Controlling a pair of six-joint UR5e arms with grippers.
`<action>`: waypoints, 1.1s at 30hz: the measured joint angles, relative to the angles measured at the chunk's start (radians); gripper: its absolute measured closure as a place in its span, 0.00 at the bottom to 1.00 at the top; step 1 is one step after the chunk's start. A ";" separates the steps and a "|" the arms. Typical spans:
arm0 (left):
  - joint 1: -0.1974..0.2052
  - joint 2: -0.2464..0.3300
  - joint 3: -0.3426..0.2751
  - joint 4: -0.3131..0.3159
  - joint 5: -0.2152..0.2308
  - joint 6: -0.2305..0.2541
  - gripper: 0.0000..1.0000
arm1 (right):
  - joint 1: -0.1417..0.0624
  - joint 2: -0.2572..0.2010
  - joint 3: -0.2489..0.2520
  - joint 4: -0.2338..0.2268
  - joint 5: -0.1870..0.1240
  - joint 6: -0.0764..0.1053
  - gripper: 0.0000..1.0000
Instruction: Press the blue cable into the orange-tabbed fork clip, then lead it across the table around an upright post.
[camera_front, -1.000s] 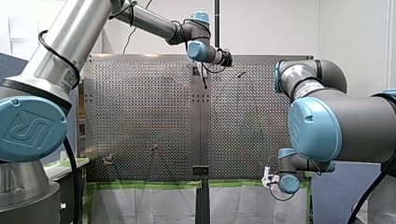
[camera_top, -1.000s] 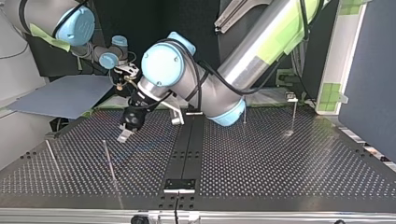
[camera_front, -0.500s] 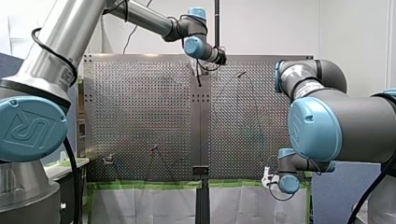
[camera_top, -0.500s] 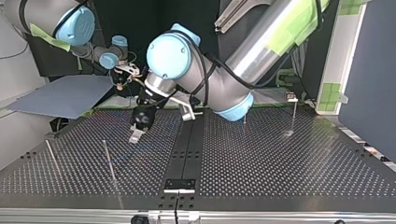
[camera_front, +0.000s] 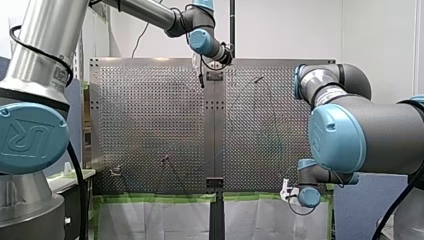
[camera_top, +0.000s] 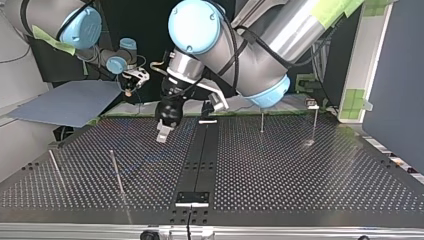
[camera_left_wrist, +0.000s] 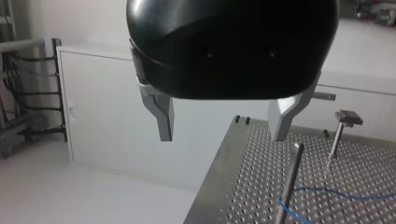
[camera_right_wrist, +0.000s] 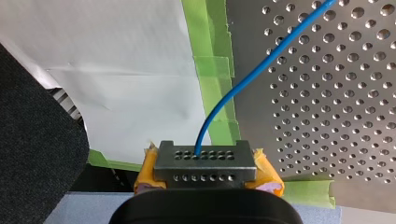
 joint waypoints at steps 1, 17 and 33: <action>-0.002 0.002 -0.012 0.010 -0.012 0.001 0.00 | 0.000 0.000 0.000 0.000 0.000 0.000 1.00; -0.020 0.046 -0.160 0.156 -0.013 -0.012 0.00 | 0.000 0.000 0.000 0.000 0.000 0.000 1.00; -0.020 0.047 -0.311 0.308 0.004 -0.097 0.00 | 0.006 0.000 -0.002 0.001 -0.001 0.000 1.00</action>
